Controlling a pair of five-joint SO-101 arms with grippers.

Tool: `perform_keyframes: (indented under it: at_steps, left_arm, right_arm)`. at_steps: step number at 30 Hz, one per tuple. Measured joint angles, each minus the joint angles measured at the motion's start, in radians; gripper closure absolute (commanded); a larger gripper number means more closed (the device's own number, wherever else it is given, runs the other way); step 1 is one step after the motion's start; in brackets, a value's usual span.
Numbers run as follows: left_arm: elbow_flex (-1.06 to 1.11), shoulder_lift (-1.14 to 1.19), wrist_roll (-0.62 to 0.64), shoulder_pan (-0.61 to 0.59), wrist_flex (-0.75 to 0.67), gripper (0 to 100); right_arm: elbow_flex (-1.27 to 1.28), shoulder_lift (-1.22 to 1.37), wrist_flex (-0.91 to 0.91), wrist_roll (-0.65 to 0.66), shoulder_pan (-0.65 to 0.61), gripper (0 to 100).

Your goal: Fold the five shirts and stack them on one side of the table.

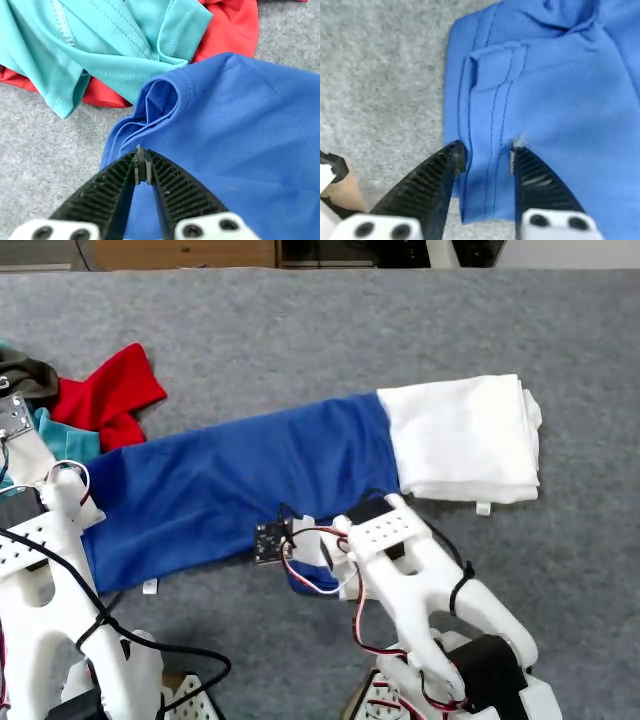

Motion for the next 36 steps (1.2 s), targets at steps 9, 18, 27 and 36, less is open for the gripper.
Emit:
perform_keyframes:
  at_steps: [9,18,27,36]
  left_arm:
    - [0.0,0.0,0.0,0.0,0.0,98]
    - [0.0,0.0,0.0,0.0,0.0,98]
    - [0.0,0.0,0.0,0.0,0.0,98]
    - [0.0,0.0,0.0,0.0,0.0,98]
  right_arm:
    - [-0.006,0.003,-0.02,-0.012,0.002,99.4]
    - [-0.018,0.021,-0.023,-0.014,0.002,99.7]
    - [-0.278,0.043,0.091,-0.052,0.101,99.7]
    - [-0.637,0.272,0.086,-0.038,0.101,99.7]
